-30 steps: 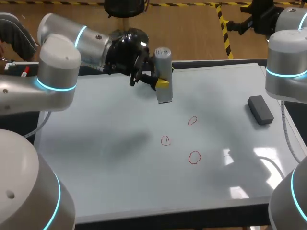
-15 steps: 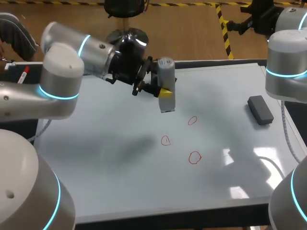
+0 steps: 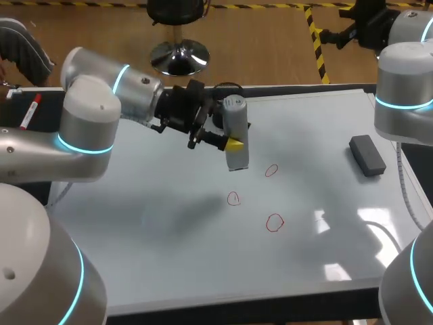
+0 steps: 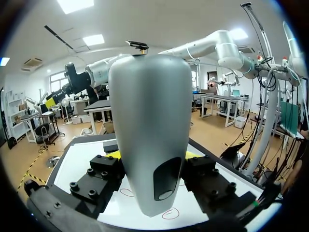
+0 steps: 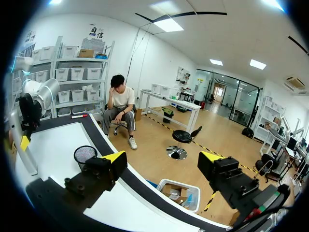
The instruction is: Pick up the inspection probe, press it on each red-marked spot on the whiteboard one by one, put down the probe, pick up the eraser, and wipe off all the red marks.
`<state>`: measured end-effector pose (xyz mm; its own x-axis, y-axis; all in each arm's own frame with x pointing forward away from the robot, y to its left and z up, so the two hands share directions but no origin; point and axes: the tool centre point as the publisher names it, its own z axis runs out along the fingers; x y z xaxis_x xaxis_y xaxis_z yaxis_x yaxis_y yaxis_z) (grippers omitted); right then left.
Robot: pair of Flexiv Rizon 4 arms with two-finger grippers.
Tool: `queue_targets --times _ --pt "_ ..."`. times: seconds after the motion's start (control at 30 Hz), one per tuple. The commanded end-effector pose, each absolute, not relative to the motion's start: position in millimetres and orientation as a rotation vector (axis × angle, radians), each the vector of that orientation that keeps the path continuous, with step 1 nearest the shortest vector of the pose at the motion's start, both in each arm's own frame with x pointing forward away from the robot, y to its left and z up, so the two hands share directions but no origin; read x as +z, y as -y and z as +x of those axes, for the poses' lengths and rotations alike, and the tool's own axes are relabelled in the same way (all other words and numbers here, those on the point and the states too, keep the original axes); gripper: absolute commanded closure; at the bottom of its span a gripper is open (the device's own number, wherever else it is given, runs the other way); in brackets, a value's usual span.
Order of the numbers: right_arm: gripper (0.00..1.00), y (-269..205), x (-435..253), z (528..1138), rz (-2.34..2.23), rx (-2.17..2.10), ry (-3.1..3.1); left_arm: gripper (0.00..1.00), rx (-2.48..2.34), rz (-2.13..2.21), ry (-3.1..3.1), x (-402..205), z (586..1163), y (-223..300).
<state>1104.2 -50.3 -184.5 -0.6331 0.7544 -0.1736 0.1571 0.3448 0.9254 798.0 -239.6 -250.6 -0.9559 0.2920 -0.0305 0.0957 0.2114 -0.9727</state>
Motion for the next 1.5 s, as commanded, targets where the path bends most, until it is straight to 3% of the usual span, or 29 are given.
queue_targets --times 0.03,1.5 --pt "0.0 50.3 -184.5 1104.2 0.793 1.291 -2.013 1.0 1.854 -0.372 2.311 -255.1 791.6 240.0" --pt "0.0 50.3 -184.5 1104.2 0.793 1.291 -2.013 1.0 1.769 -0.323 2.33 -310.3 759.2 233.0"
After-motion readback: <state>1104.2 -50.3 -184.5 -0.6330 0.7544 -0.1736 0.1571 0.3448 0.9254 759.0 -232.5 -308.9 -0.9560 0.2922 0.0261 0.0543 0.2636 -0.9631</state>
